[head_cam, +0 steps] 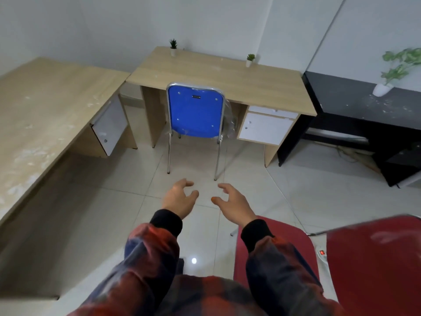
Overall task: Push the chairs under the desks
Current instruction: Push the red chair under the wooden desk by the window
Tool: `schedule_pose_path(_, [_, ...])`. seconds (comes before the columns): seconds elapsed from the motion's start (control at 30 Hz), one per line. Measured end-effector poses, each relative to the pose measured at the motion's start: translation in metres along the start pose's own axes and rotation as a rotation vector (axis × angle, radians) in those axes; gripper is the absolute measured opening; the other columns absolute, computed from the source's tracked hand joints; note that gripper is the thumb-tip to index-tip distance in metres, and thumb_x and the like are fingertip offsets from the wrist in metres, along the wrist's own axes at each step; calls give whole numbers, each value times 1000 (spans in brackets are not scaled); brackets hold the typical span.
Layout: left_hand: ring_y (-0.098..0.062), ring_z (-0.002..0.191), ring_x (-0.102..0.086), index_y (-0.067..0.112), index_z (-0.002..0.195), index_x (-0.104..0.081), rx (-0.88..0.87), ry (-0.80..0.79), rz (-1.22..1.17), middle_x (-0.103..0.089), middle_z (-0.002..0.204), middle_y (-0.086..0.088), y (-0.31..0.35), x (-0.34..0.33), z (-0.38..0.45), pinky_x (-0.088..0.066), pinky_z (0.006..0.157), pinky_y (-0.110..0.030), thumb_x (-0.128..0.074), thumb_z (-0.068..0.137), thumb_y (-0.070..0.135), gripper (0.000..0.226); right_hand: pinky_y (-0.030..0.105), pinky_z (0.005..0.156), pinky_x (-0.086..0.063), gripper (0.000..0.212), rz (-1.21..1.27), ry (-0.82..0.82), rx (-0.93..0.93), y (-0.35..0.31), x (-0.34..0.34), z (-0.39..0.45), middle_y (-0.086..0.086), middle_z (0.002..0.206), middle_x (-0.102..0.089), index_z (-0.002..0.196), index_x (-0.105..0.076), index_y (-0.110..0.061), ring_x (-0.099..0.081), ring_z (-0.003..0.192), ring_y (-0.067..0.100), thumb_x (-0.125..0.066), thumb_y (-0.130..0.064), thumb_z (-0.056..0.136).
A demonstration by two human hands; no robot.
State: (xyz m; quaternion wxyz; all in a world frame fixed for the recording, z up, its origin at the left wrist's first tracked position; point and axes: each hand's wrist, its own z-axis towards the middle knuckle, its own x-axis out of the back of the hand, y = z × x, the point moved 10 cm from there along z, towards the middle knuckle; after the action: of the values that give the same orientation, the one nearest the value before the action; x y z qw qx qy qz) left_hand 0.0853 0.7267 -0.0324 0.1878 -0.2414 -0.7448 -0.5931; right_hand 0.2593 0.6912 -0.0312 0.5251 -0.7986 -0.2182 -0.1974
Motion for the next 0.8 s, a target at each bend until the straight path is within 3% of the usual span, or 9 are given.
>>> schedule_pose_path(0.2, [-20,135,-44,19,126,-60,11,-74,107,-43,151,1,-28,-46,-83,-36,110,-32,-62,91,26,36,33,111,-36,52,60,30,-63,55,3,-56,8,153,-44,148,-44,-19,-42,141,23,-60,-25,99])
schedule_pose_path(0.43, [-18,133,-45,20,124,-61,27,-52,126,-48,146,2,-40,-41,-141,-35,104,-27,-63,90,26,35,35,112,-36,52,112,7,-35,71,-16,-111,6,153,-44,147,-46,-19,-41,142,20,-61,-25,98])
schedule_pose_path(0.6, [-26,113,-62,21,124,-61,-7,-66,152,-49,145,3,-33,-33,-166,-43,99,-30,-62,90,28,35,36,111,-37,51,141,56,-10,67,-13,-134,6,152,-45,146,-47,-19,-42,141,21,-60,-26,98])
schedule_pose_path(0.8, [-22,129,-51,19,126,-60,-62,-83,156,-49,145,2,-35,-23,-201,-36,101,-24,-61,91,26,35,38,112,-38,52,148,119,-5,62,-16,-170,6,153,-44,147,-46,-19,-42,141,22,-60,-27,98])
